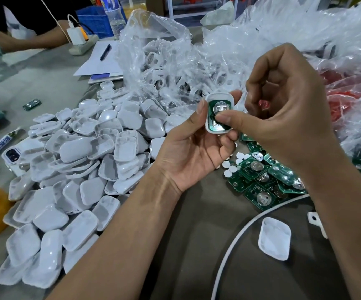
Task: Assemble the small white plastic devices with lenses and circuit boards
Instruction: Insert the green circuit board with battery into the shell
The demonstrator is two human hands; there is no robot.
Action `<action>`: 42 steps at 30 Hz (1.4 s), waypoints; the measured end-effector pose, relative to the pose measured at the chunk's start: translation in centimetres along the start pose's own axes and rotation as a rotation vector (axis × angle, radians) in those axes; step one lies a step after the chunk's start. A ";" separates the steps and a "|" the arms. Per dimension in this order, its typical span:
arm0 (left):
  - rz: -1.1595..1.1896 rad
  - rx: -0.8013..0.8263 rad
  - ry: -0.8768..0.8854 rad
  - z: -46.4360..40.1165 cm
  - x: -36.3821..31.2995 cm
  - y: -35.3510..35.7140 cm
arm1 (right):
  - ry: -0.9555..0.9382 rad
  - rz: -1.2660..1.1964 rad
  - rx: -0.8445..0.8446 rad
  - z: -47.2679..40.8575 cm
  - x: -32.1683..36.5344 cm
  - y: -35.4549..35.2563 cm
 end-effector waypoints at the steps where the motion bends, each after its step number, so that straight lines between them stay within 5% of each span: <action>1: 0.001 0.004 0.002 0.0 0.0 0.0 | -0.003 0.018 -0.003 0.0 0.1 0.0; 9: 0.029 0.026 0.000 0.1 -0.1 0.2 | 0.025 -0.044 -0.004 0.0 0.6 0.4; 16: -0.011 0.051 -0.010 -0.1 0.0 0.2 | 0.297 -0.591 0.062 0.1 -0.4 0.8; 34: -0.018 -0.012 -0.004 0.0 0.1 0.3 | 0.123 -0.151 0.085 -0.2 0.5 0.3; 42: -0.073 -0.123 0.023 -0.1 0.1 -0.4 | 0.238 -0.258 0.059 0.1 -0.3 0.8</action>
Point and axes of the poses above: each hand's wrist, its own z-axis away from the middle knuckle, its own y-axis out of the palm, x = y × z, the point moved 4 cm from there along -z, towards the middle knuckle, and after that the axes turned 10 degrees about x, right-handed, at the moved point
